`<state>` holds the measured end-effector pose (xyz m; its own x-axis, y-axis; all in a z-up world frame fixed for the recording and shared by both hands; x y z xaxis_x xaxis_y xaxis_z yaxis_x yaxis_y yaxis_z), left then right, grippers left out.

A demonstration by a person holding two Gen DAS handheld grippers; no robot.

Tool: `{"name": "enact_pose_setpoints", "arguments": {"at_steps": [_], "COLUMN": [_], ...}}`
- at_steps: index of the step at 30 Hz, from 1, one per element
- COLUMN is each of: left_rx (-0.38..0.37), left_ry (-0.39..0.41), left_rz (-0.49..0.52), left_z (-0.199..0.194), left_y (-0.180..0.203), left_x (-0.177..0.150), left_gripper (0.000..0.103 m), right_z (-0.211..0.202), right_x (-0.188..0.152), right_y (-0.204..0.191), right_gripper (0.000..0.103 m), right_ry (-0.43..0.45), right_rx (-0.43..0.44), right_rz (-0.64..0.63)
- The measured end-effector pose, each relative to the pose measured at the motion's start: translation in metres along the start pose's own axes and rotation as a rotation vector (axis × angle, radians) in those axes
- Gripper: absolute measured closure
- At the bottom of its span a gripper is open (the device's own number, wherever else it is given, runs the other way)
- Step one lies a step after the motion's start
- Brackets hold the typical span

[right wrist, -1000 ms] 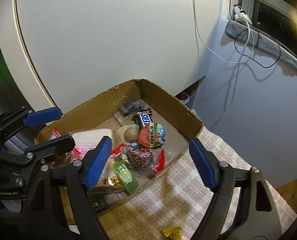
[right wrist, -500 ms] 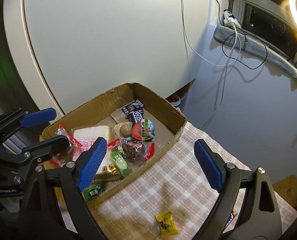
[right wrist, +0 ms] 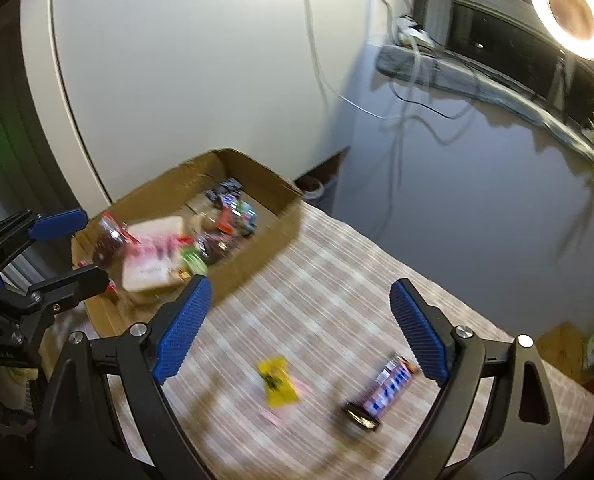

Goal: Organize snacks
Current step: 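Move the right tool to the blue-white chocolate bar while the left tool approaches the yellow packet, then close the right tool on the chocolate bar while the left tool grasps the yellow packet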

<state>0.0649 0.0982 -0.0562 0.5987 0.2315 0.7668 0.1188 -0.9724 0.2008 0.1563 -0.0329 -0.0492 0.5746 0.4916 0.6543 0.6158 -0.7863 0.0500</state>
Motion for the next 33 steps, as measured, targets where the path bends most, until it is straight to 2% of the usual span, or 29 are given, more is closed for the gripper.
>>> {"name": "enact_pose_setpoints", "arguments": {"at_steps": [8, 14, 19, 23, 25, 28, 33], "left_rx": [-0.050, -0.107, -0.157, -0.174, -0.173, -0.176, -0.181], "left_ry": [-0.046, -0.110, -0.184, -0.251, -0.275, -0.310, -0.341], "left_rz": [0.031, 0.048, 0.075, 0.041, 0.018, -0.030, -0.074], "left_z": [0.008, 0.024, 0.042, 0.063, 0.073, 0.086, 0.103], "left_y": [0.035, 0.064, 0.087, 0.091, 0.089, 0.084, 0.080], "left_x": [-0.018, -0.037, -0.051, -0.058, -0.060, -0.061, -0.060], "left_gripper": [0.022, 0.023, 0.038, 0.048, 0.050, 0.050, 0.050], "right_z": [-0.013, -0.004, 0.011, 0.022, 0.027, 0.035, 0.046], "right_x": [-0.042, -0.068, -0.084, -0.090, -0.092, -0.093, -0.094], "right_y": [0.051, 0.072, 0.077, 0.078, 0.079, 0.080, 0.083], "right_gripper": [0.009, 0.009, 0.009, 0.009, 0.009, 0.013, 0.025], "right_ry": [-0.045, -0.093, -0.130, -0.141, -0.144, -0.151, -0.168], "right_rx": [-0.050, -0.036, 0.000, 0.011, 0.026, 0.035, 0.062], "right_rz": [0.090, 0.168, 0.216, 0.227, 0.235, 0.244, 0.257]}}
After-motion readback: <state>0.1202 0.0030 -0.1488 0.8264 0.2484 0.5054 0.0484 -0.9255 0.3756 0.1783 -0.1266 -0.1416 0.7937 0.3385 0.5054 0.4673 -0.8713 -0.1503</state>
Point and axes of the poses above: each gripper's, at about its wrist camera, not at the fingertips, and z roughly the way its jaws point, y to its right, x to its top, the point moved 1 cm from there along z, roughly the way its jaws point, and after that the axes turned 5 degrees about -z, right-handed, at the moved point
